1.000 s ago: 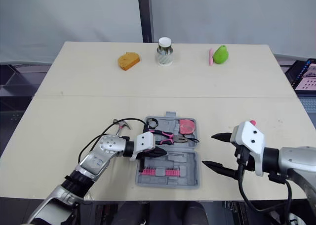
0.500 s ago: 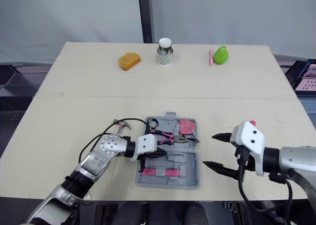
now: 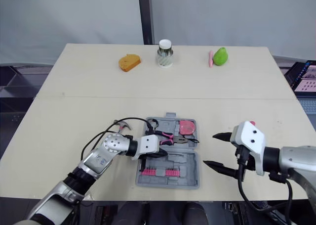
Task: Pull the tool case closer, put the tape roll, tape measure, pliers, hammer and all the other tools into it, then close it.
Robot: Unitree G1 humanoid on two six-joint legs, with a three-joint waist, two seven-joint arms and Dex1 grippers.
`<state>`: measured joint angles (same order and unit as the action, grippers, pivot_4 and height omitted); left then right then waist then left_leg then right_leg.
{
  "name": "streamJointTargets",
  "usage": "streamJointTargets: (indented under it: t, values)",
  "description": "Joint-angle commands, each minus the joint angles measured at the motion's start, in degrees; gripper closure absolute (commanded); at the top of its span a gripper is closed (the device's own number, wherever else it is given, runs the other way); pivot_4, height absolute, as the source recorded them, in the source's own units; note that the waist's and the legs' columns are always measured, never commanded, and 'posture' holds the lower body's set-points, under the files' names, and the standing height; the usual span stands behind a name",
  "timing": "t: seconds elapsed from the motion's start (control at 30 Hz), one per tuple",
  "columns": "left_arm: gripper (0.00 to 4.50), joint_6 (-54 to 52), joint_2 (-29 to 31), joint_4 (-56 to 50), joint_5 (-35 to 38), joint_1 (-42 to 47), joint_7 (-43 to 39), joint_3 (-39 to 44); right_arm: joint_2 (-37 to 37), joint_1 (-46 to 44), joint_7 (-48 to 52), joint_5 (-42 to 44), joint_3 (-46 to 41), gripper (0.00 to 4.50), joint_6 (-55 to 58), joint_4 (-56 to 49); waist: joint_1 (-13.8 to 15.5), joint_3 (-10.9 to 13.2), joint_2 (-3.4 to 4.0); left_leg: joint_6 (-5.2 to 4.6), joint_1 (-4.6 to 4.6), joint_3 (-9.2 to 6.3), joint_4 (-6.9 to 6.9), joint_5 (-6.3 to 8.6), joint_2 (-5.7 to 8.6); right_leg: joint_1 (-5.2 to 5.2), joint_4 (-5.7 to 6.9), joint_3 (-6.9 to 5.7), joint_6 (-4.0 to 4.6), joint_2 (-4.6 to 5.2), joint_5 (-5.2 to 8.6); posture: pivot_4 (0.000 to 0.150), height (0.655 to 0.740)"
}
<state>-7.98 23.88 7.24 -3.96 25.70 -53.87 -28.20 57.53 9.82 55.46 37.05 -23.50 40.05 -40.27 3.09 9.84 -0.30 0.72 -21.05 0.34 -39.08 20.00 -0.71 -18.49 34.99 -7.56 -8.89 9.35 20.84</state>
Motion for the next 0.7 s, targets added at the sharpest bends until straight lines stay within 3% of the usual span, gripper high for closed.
streamJointTargets:
  t: [0.03, 0.23, 0.4, 0.53, 0.6, 0.7]
  values:
    - [4.49, -2.44, 2.09, 4.14, -4.47, -2.73, -0.28, -2.93, 0.5, 0.1, -0.26, 0.06, -1.47, 0.0, -0.42, -1.52, 0.0, -0.04, 0.02, 0.0, 0.0, 0.0, 0.0, 0.0, 0.0, 0.0, 0.0, 0.0, 0.0, 0.0, 0.0, 0.15, 0.74]
    - [4.49, -4.68, 0.26, 1.79, 1.76, -1.96, -1.42, 1.8, -0.54, -0.12, -0.78, 0.89, -2.19, 0.0, -0.46, -1.06, -0.06, -0.05, 0.02, 0.0, 0.0, 0.01, 0.01, 0.0, 0.0, 0.0, -0.01, 0.0, 0.0, 0.0, 0.0, 0.15, 0.74]
    - [4.49, -20.95, 0.84, -9.79, 18.75, -1.0, -4.6, 14.61, -2.98, 0.35, -0.02, 3.03, -5.03, 0.0, -0.3, 3.25, -0.26, 0.1, 0.0, 0.0, -0.12, 0.0, 0.01, 0.0, -0.02, -0.12, 0.0, -0.01, 0.0, -0.01, 0.0, 0.15, 0.74]
    - [2.76, -28.59, 7.88, -15.79, 24.79, -2.12, -4.5, 24.33, -5.57, 1.64, 1.72, 5.8, -10.74, 0.0, 0.19, 12.07, -0.28, 0.13, 0.01, 0.0, -0.16, -0.06, 0.02, 0.0, -0.02, -0.12, -0.01, -0.02, 0.0, 0.0, 0.0, 0.15, 0.74]
    - [1.83, -27.97, 11.83, -16.21, 24.25, -4.15, -3.52, 27.69, -5.84, 3.23, 2.74, 3.93, -12.03, 0.0, -1.63, 17.48, -0.38, 0.13, 0.03, 0.0, -0.12, -0.03, 0.08, 0.0, -0.01, -0.11, -0.03, -0.01, 0.0, 0.0, 0.0, 0.15, 0.74]
    - [0.42, -23.1, 19.15, -9.85, 22.5, -10.23, -0.6, 39.72, -6.35, 3.69, 3.62, -1.96, -11.43, 0.0, -8.44, 33.27, -0.76, 0.14, 0.04, -0.01, -0.06, 0.03, 0.16, 0.0, -0.02, -0.11, -0.08, 0.02, 0.0, -0.01, 0.0, 0.15, 0.74]
